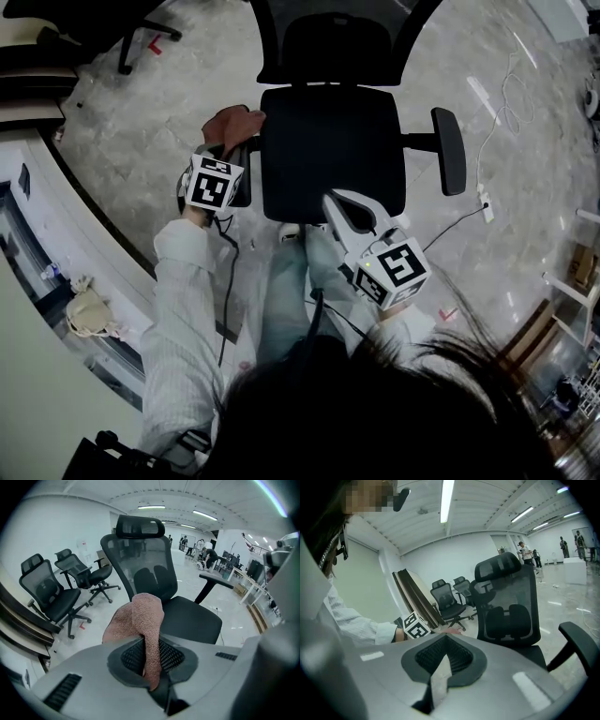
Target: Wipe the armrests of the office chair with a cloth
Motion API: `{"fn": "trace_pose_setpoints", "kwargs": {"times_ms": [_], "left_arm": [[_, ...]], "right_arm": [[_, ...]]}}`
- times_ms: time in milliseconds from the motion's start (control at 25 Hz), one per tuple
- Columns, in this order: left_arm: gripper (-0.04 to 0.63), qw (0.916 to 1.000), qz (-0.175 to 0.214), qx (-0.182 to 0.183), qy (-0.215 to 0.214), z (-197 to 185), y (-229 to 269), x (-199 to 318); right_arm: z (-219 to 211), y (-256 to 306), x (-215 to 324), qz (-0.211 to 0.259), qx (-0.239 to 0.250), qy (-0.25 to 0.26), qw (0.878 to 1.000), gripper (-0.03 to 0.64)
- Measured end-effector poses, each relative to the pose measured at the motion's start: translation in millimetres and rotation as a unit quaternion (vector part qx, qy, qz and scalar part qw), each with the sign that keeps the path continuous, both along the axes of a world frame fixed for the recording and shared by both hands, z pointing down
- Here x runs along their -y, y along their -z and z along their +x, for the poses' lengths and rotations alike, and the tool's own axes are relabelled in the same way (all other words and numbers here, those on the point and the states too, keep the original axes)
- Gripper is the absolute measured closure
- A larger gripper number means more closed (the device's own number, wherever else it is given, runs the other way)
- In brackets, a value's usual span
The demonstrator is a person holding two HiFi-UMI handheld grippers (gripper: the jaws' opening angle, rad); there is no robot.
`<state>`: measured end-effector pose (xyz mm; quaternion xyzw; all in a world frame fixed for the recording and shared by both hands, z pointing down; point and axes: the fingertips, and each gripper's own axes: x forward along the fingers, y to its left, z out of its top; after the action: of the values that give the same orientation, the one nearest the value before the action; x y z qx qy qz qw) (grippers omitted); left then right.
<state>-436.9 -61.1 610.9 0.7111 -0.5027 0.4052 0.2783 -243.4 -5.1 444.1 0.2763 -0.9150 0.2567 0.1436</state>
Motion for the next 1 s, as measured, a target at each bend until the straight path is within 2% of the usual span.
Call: {"fn": "trace_pose_setpoints", "kwargs": {"times_ms": [80,280,440,640,720,840,1000], "left_arm": [[0.557,0.9998,-0.016,-0.01,-0.007,8,2,-18],[0.557,0.9975,-0.032,-0.009,-0.062,33,11,-63],[0.557,0.9966,-0.03,-0.024,-0.073,45,21,-99],[0.557,0.9932,-0.074,-0.067,-0.059,53,19,-149],[0.557,0.9921,-0.079,-0.08,-0.054,54,18,-156],[0.557,0.9945,-0.054,-0.082,-0.036,44,23,-146],[0.557,0.9944,-0.02,-0.104,0.008,26,35,-103]], "right_arm": [[-1,4,-1,0.004,0.003,0.001,1.0,0.615],[-8,13,-12,0.01,0.011,0.009,1.0,0.615],[-11,23,-24,0.013,0.019,0.016,1.0,0.615],[-8,29,-35,0.011,0.024,0.022,0.999,0.615],[-8,28,-36,0.008,0.025,0.024,0.999,0.615],[-8,26,-35,0.003,0.024,0.027,0.999,0.615],[-6,17,-25,-0.006,0.023,0.026,0.999,0.615]]}}
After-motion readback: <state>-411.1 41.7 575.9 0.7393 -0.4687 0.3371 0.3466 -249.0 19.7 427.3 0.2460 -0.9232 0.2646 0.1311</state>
